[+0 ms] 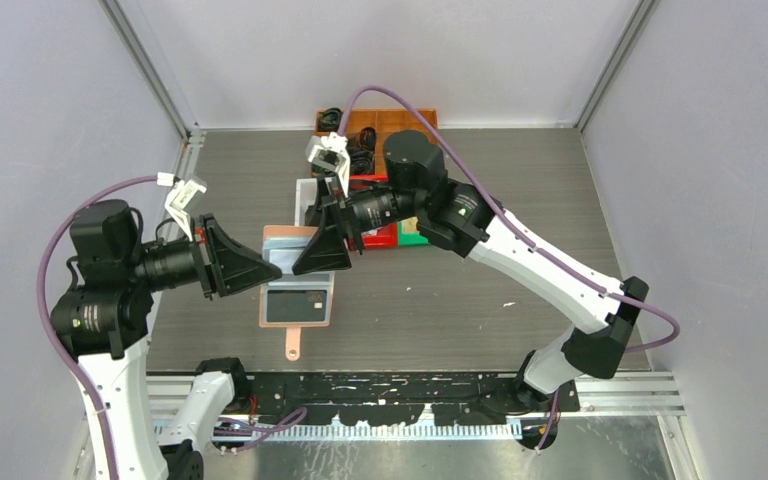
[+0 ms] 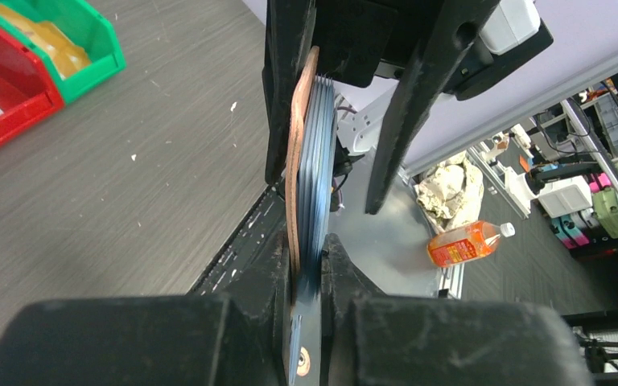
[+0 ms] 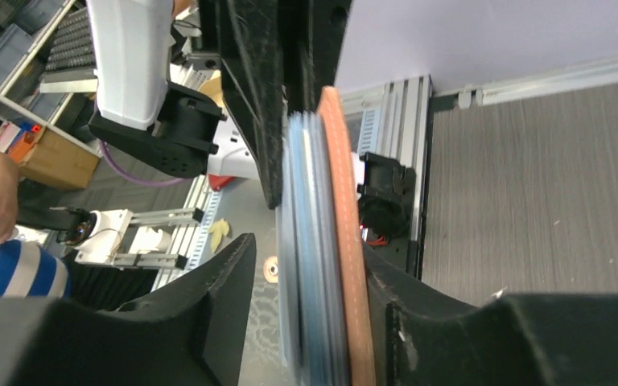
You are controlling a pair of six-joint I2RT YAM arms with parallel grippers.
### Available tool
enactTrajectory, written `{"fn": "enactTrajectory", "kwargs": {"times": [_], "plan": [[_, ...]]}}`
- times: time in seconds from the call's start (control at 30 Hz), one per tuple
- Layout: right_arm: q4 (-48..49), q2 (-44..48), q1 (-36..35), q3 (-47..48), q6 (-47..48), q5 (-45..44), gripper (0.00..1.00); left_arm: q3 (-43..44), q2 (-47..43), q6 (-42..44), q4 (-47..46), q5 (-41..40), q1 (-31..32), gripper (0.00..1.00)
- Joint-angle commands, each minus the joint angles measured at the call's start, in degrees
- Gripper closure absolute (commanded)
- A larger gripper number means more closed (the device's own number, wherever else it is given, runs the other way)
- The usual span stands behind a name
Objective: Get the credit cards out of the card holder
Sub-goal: Remove the credit card from the card holder.
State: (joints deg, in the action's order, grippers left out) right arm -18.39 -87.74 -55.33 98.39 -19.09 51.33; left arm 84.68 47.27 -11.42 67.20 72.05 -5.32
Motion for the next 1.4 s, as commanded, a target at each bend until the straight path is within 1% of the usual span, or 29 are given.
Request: {"fn": "enactTrajectory", "kwargs": {"times": [0.0, 0.13, 0.17, 0.2, 0.23, 0.27, 0.3, 0.33, 0.37, 0.43, 0.47, 0.53, 0.63, 0.7, 0.77, 0.83, 0.9, 0.97, 1.07, 1.13, 1.17, 1.2, 1.23, 1.27, 1.3, 1.37], "plan": [[-6.19, -0.43, -0.16, 4.19, 3.89, 3.70, 0.52, 0.66, -1.01, 5.37, 2.88, 2.04, 0.05, 1.00], [-5.31, -0.32, -0.15, 3.11, 3.80, 4.30, 0.54, 1.29, -0.26, 7.74, 5.74, 1.16, 0.11, 1.00], [-4.09, -0.06, -0.14, 2.33, 3.22, 5.01, 0.57, 1.54, -0.09, 8.59, 6.92, 0.79, 0.07, 1.00], [-2.55, 0.18, -0.21, 1.56, 2.43, 5.68, 0.63, 1.46, -0.12, 9.54, 8.01, 0.70, 0.16, 1.00], [-0.90, 0.28, -0.21, 0.93, 1.34, 5.93, 0.71, 0.97, -0.36, 9.66, 7.99, 0.64, 0.07, 1.00], [1.09, 0.45, -0.15, 0.43, -0.13, 6.07, 0.81, 0.05, -1.01, 8.74, 6.91, 0.32, 0.08, 0.98], [2.88, 0.66, -0.21, -0.09, -1.56, 6.14, 0.90, -1.08, -1.81, 6.98, 4.68, -0.12, 0.12, 0.91], [4.65, 0.97, -0.22, -0.45, -2.67, 5.68, 0.97, -2.49, -2.69, 4.47, 2.25, -0.43, 0.11, 0.79], [6.10, 1.48, -0.22, -1.09, -3.38, 4.68, 0.99, -3.80, -3.59, 1.97, -0.38, -0.61, 0.07, 0.65], [10.17, 3.47, -0.18, -3.61, -4.79, 1.41, 0.99, -6.26, -5.12, -3.56, -5.50, -0.90, 0.07, 0.43], [13.31, 4.71, -0.18, -6.39, -6.54, -0.44, 0.99, -7.56, -5.87, -6.83, -8.41, -1.09, 0.07, 0.32], [21.25, 8.02, -0.15, -11.28, -9.76, -4.21, 0.99, -10.59, -6.83, -12.97, -12.78, -0.97, 0.08, 0.30], [34.71, 11.55, -0.20, -19.15, -16.44, -9.84, 0.99, -14.34, -9.02, -20.08, -19.46, -1.72, 0.10, 0.35], [41.92, 13.33, -0.07, -23.72, -20.32, -12.59, 0.99, -15.63, -10.68, -24.62, -23.53, -2.35, 0.06, 0.42], [46.26, 13.98, -0.08, -26.87, -23.35, -14.13, 0.99, -16.47, -12.18, -28.15, -28.31, -2.97, 0.07, 0.53], [48.17, 14.01, -0.15, -28.33, -25.36, -15.80, 0.99, -17.18, -13.13, -30.95, -30.54, -3.26, 0.08, 0.60], [51.32, 13.65, -0.18, -29.73, -28.01, -16.65, 0.99, -17.36, -13.50, -31.33, -30.29, -3.45, 0.13, 0.67], [53.67, 13.08, -0.27, -30.70, -30.18, -16.99, 0.99, -17.28, -13.89, -29.24, -28.35, -3.93, 0.11, 0.71], [53.54, 12.88, -0.68, -31.43, -30.21, -17.05, 0.99, -17.36, -14.33, -25.83, -25.61, -5.84, 0.06, 0.78], [52.51, 13.00, -1.07, -31.56, -29.72, -16.59, 0.99, -17.16, -14.32, -23.83, -24.61, -6.88, 0.11, 0.85], [51.72, 12.96, -1.06, -31.32, -29.69, -15.90, 0.96, -16.92, -14.30, -22.57, -24.06, -7.63, 0.13, 0.89], [50.72, 12.84, -1.06, -30.83, -29.69, -14.65, 0.90, -16.42, -14.17, -20.67, -23.18, -8.54, 0.13, 0.92], [49.78, 12.74, -1.05, -29.87, -29.34, -12.86, 0.83, -15.67, -13.86, -18.32, -21.71, -9.72, 0.08, 0.98], [48.66, 12.62, -1.04, -29.11, -28.68, -10.51, 0.78, -14.44, -13.33, -15.32, -19.70, -10.82, 0.13, 1.00], [47.05, 12.56, -1.09, -28.39, -27.55, -9.35, 0.73, -12.76, -12.73, -11.67, -17.51, -11.28, 0.09, 1.00], [42.68, 12.61, -1.09, -26.79, -24.58, -7.82, 0.64, -11.28, -11.49, -8.44, -14.77, -10.30, 0.10, 1.00]]}}
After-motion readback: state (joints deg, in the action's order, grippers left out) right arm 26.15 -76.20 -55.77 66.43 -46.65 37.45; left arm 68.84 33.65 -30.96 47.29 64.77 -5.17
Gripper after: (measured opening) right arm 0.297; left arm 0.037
